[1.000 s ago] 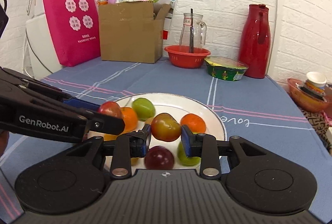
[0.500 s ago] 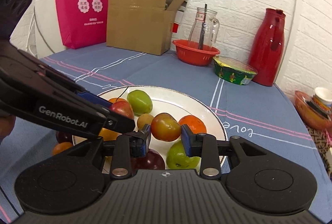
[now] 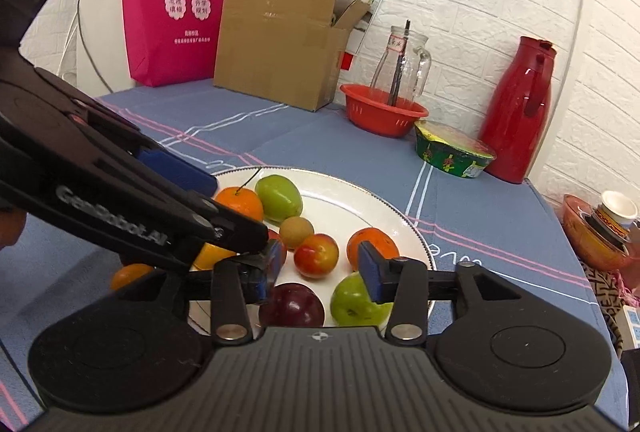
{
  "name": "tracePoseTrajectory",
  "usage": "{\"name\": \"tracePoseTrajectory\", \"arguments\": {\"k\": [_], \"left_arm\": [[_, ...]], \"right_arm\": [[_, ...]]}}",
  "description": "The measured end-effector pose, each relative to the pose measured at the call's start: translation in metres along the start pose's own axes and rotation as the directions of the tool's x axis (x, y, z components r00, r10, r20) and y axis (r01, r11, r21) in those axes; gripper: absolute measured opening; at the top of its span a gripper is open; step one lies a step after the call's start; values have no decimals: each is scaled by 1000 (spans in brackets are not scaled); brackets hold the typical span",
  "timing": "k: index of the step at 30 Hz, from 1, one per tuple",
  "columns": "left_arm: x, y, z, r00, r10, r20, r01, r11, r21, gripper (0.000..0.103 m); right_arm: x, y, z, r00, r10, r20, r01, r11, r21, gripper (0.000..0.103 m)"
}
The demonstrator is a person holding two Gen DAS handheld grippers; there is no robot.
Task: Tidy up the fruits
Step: 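Carry both tomatoes onto the white plate and open both tools, then lift both open tools toward the dark red plum and tangerine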
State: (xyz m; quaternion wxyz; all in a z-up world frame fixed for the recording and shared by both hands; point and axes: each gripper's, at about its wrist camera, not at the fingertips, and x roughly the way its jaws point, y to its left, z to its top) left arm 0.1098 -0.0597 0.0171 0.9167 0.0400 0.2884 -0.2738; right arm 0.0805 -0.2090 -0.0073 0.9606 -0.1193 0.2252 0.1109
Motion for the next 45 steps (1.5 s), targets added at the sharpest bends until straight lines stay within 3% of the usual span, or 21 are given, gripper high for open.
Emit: {"name": "tracePoseTrajectory", "arguments": {"k": [1,4,9,13,22,29,36,45], "left_arm": [[-6,-1,-1,1000,16,14,-16,1000,-2,103],[-23,-4,-7,996,74,46,-74,997,3,103],[-43,-2,-17,994,98,40,-98,995,-8,103],[-64,2,-22,991,121,55,-120,992,-30,103],[-113,20,-31,966,229,119,-224,973,-55,103],[-120,42,-53,954,292,63,-286,953,-97,103],[-116,58,-68,954,300,11,-296,946,-133,103],[-102,59,-71,965,262,-12,-261,958,-121,103]], "right_arm": [[-4,0,0,1000,-6,8,6,1000,9,95],[-17,2,0,1000,-11,29,10,999,35,103],[-35,8,-2,1000,-1,25,-1,996,85,103],[-47,8,1,997,65,37,-70,984,161,103],[-67,24,8,990,117,83,-128,981,147,103],[-59,41,-3,982,187,35,-190,964,188,103],[-33,59,-19,973,222,-57,-203,950,235,103],[-8,71,-20,970,217,-108,-184,950,253,88]]}}
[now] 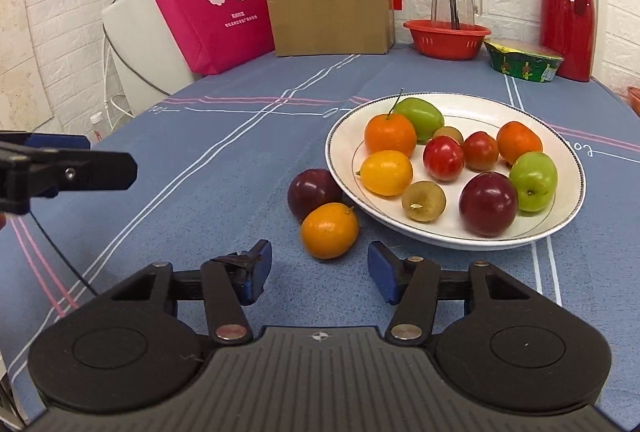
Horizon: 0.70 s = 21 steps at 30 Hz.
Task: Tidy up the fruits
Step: 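Lift both open tools toward the dark red plum and tangerine, then close the left tool on the dark red plum while the right tool grasps the tangerine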
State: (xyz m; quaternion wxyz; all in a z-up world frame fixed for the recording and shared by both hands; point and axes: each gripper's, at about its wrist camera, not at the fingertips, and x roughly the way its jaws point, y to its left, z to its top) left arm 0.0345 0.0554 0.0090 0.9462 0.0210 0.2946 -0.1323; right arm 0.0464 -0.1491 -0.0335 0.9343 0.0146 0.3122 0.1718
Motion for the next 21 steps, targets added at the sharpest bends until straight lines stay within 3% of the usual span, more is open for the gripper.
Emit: {"name": "tracePoseTrajectory", "arguments": {"k": [5,8,13,21], "left_arm": [[11,-7,3,999,-34,-13,34,999,9,103],[19,-14,5,998,-62,-12,62,998,25,103],[39,-27,9,994,-107,-30,108,993,47,103],[77,-49,14,983,-160,-92,167,983,80,103]], "right_arm": [[6,-1,2,1000,-8,10,8,1000,22,76],[8,-2,2,1000,-22,18,22,999,30,58],[0,-9,0,1000,-16,13,15,999,29,58],[-25,-30,-14,997,-81,14,80,996,46,58]]}}
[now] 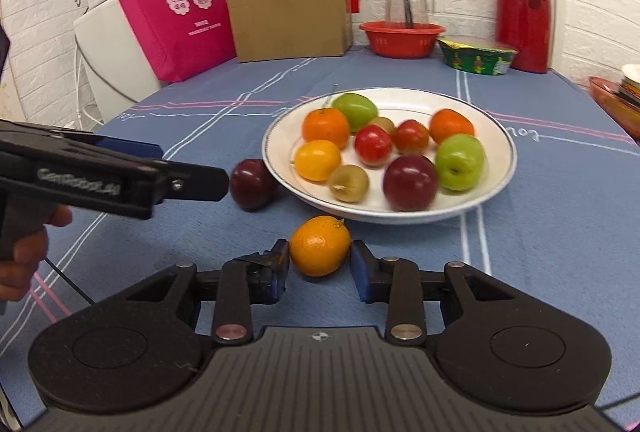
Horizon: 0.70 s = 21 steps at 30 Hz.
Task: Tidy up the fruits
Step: 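Close the left tool on the dark red plum while the right tool grasps the tangerine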
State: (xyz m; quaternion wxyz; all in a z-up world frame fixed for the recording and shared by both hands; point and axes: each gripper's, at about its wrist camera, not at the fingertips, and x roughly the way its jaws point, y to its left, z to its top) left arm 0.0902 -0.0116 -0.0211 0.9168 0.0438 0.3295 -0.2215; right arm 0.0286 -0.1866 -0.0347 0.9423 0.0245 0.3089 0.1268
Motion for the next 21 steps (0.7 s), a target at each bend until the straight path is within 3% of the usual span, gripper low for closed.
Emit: {"name": "tracePoseTrajectory", "arguments": {"k": [9,21], "left_arm": [[22,-3,3,998,-21,-53,21,1000,4,103],[23,-7,4,998,-14,-61,16,1000,25,103]], "right_arm": [[2,-7,-2,1000,5,9,-6,1000,24,58],[1,-8,-4,1000,15,18,-15,999,33,59]]}}
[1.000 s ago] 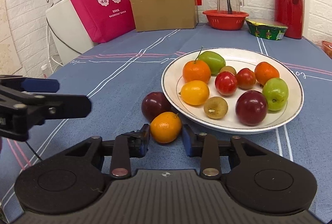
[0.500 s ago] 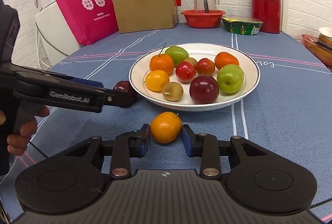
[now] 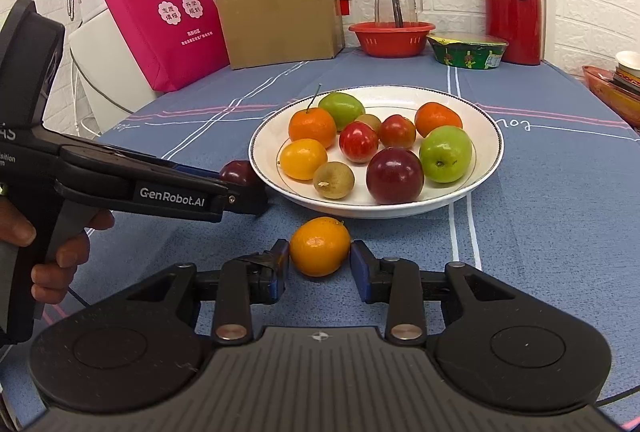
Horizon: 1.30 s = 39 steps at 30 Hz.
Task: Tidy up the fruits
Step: 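Close the left tool on the dark red plum while the right tool grasps the tangerine, then carry the plum and tangerine onto the white plate and open both tools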
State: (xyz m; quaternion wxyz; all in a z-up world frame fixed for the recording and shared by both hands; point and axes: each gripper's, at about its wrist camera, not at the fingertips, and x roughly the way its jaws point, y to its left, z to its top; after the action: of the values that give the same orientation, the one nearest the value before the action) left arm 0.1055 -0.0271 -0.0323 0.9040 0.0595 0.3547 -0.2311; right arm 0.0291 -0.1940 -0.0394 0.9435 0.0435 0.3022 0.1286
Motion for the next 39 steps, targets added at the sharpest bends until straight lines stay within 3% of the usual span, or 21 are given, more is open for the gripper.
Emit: {"name": "tracePoseTrajectory", "arguments": {"k": [3,8,15,21,27,39], "left_arm": [[-9,-1,-4,1000,-4,3,4,1000,17,103],[-26,-1,8,995,-90,30,90,996,-14,103],[-30,-15,61,985,-120,120,117,993,31,103],[6,-15,102,987,-116,109,116,993,7,103],[51,-8,127,994,-95,59,96,995,-3,103],[100,1,130,993,-120,-12,119,993,-3,103]], "right_arm": [[-4,-1,0,1000,26,-7,-26,1000,5,58],[-24,-3,7,994,92,53,-92,996,4,58],[-28,-30,45,985,-34,170,33,999,11,58],[-7,-52,71,977,-80,196,76,997,26,58],[25,-63,84,982,-68,178,72,997,-17,58],[78,-73,99,994,-67,89,74,995,-73,58]]}}
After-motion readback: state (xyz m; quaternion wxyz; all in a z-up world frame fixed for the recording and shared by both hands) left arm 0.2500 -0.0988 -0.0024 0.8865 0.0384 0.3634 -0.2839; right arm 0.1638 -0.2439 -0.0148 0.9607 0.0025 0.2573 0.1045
